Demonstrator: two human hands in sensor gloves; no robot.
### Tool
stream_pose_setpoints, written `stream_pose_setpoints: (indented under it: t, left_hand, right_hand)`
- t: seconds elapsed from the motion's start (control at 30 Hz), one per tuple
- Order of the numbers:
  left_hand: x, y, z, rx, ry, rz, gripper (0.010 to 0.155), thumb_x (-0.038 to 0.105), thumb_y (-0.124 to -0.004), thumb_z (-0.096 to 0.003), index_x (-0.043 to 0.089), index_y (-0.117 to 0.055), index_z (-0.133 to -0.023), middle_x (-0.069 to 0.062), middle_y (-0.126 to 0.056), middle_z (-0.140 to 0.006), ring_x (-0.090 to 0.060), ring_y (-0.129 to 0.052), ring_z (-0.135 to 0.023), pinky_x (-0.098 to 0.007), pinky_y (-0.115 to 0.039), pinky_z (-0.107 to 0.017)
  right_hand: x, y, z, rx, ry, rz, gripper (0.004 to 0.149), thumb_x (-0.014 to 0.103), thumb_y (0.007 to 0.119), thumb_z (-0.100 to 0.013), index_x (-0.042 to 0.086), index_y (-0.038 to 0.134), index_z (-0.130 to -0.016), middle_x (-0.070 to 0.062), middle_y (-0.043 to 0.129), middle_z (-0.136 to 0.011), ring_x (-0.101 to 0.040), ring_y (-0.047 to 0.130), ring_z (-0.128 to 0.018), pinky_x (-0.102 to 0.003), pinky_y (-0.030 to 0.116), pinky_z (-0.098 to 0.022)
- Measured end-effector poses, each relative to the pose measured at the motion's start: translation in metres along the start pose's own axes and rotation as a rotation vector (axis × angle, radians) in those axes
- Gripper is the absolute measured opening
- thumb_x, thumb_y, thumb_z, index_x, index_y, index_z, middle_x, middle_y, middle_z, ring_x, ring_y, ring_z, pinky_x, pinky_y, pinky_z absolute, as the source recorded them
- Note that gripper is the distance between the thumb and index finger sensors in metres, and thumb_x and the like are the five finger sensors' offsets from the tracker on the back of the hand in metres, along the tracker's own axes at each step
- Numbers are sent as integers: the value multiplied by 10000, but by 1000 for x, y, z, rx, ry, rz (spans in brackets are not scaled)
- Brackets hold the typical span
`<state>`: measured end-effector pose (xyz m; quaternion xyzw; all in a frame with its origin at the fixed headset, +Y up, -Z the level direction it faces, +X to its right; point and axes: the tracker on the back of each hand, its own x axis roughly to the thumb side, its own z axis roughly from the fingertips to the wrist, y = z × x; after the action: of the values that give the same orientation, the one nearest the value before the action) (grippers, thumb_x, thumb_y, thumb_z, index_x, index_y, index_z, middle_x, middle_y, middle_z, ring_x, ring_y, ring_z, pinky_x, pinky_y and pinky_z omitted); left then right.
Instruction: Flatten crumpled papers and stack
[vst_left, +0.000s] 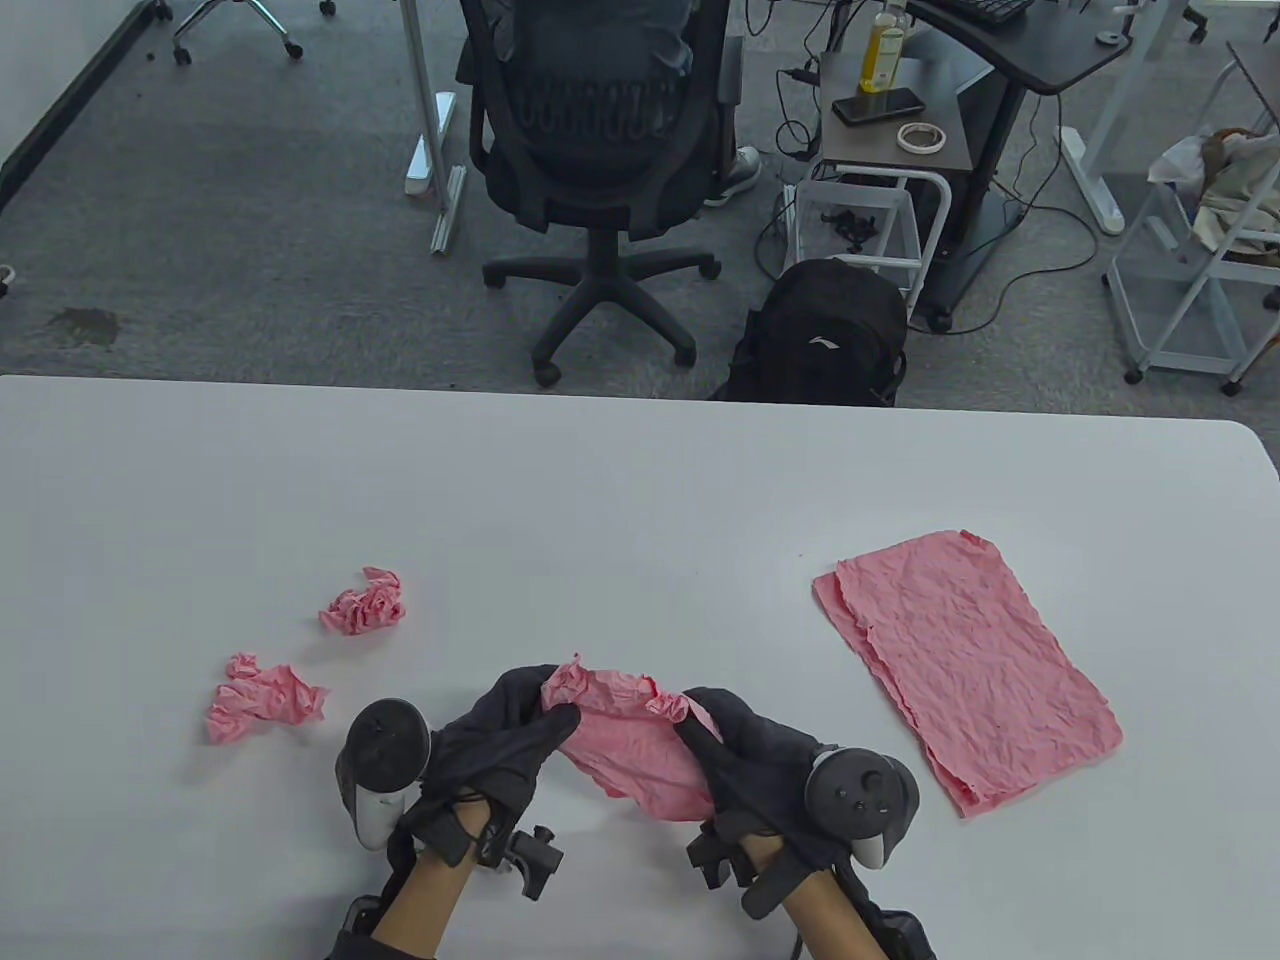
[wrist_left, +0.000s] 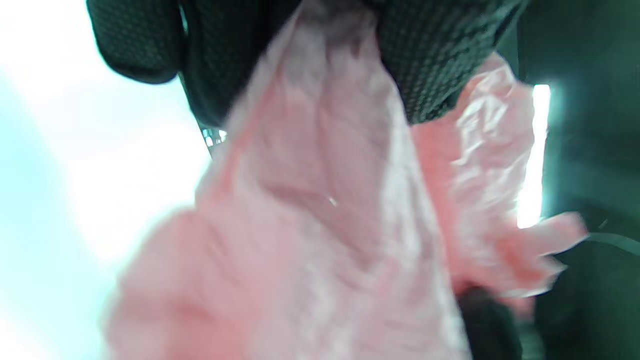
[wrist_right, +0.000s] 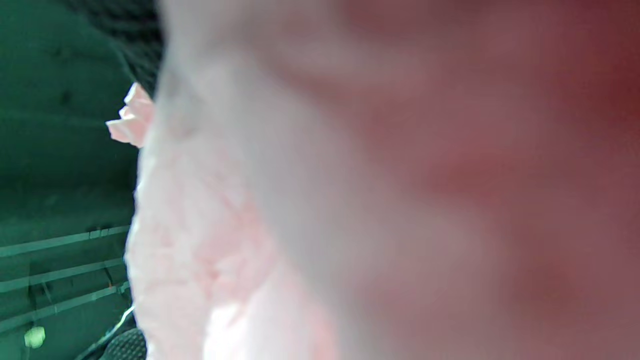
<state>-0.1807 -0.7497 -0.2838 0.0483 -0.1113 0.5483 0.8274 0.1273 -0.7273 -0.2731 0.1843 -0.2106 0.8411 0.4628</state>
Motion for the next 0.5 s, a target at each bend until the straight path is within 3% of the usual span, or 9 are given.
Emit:
stream_pose_setpoints:
  t: [0.07,0.13,0.2,0.23,0.33,0.4,0.47,0.5]
  left_hand:
    - [14,1,4,66,-102,-166,720,435,-859,-503,154,-533,-1081,-91,-701,-939,-353,-813,-834,-581,-643,-665]
    - [37,0,9,62,-327,-341,860,478,-845,-511,167,-330,-1126,-147,-418,-1091,-434,-558,-1014,-615,-534,-720]
    - [57,-6,16,63,-507,-483,939,558,-847,-495,200,-272,-1145,-129,-304,-1148,-422,-450,-1092,-647,-467,-756]
    - [67,-14,18,9,-595,-540,980,607,-856,-471,217,-273,-1156,-115,-291,-1169,-413,-423,-1119,-665,-438,-766]
    - [69,-32,17,-167,-551,-565,1117,699,-867,-417,234,-167,-1154,-96,-196,-1199,-424,-304,-1161,-716,-347,-774]
    - [64,-35,16,-183,-505,-555,1101,655,-887,-421,215,-192,-1153,-91,-279,-1202,-418,-382,-1160,-722,-381,-771]
    - [62,-29,13,-138,-508,-528,931,595,-932,-402,200,-513,-1134,-85,-626,-1112,-391,-696,-1056,-678,-542,-739]
    - [60,-26,12,-194,-491,-521,790,559,-938,-415,223,-658,-1073,-61,-727,-1045,-368,-776,-1006,-654,-585,-726]
  right_hand:
    - [9,-3,0,-22,-68,113,424,419,832,-482,90,897,-741,35,964,-275,-142,972,-87,-414,877,-161]
    - [20,-5,0,-25,-137,288,426,422,835,-482,91,897,-742,39,962,-277,-140,972,-92,-414,877,-167]
    - [30,-5,1,-32,-212,398,423,430,841,-480,102,899,-740,49,960,-278,-132,972,-98,-409,880,-176]
    - [36,-2,1,-30,-261,433,423,429,850,-475,99,903,-735,47,960,-273,-135,972,-96,-411,879,-175]
    - [52,7,6,-8,-378,498,438,452,861,-462,107,909,-727,53,957,-265,-133,971,-95,-414,879,-179]
    - [60,12,10,0,-432,532,460,481,867,-446,114,914,-720,62,954,-257,-128,971,-94,-410,882,-179]
    - [66,16,12,2,-477,561,465,504,860,-440,127,921,-707,74,951,-246,-119,971,-90,-403,885,-179]
    - [66,16,12,2,-483,557,476,516,859,-436,127,923,-703,75,950,-240,-117,970,-87,-402,885,-177]
